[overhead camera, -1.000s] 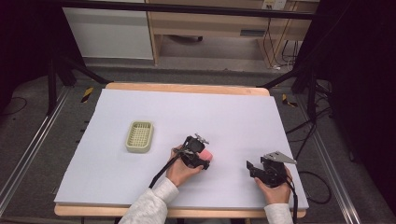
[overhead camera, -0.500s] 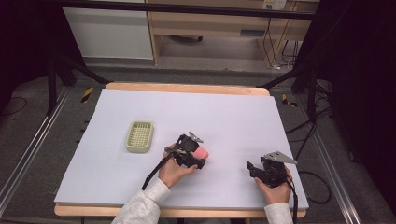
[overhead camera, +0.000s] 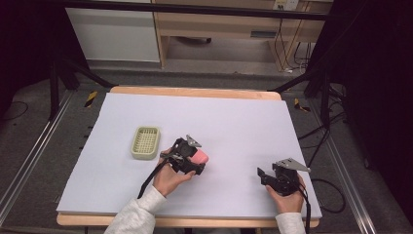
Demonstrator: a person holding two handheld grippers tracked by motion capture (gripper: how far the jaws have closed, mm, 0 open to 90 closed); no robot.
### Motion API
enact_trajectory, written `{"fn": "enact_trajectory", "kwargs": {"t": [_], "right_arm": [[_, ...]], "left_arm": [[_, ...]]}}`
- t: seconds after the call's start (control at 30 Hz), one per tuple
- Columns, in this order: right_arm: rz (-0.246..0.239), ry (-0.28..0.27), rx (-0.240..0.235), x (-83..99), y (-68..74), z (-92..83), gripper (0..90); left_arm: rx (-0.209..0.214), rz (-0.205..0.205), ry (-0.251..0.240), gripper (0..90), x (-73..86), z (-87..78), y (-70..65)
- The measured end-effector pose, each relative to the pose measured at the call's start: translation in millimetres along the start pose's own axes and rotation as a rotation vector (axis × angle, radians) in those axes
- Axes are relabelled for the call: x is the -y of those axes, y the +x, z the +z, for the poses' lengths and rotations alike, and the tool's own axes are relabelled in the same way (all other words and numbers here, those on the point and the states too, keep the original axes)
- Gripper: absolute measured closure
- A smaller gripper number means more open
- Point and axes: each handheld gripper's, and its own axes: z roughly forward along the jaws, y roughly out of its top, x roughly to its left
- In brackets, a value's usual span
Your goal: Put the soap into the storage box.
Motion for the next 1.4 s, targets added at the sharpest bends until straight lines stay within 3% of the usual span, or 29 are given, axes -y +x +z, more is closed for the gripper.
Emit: {"fn": "enact_trajectory", "kwargs": {"t": [0.57,0.8,1.4], "right_arm": [[0.004,0.001,0.001,0.3,-0.4,0.2,36.4],[0.001,-0.003,0.006,0.2,0.0,0.1,36.4],[0.000,-0.004,0.005,0.0,0.6,0.4,36.4]], "left_arm": [[-0.029,-0.040,-0.019,37.2,18.2,-23.1,28.5],[-0.045,-0.082,-0.036,37.2,26.8,-31.5,42.1],[-0.114,-0.148,-0.083,37.1,22.0,-56.0,73.9]]}}
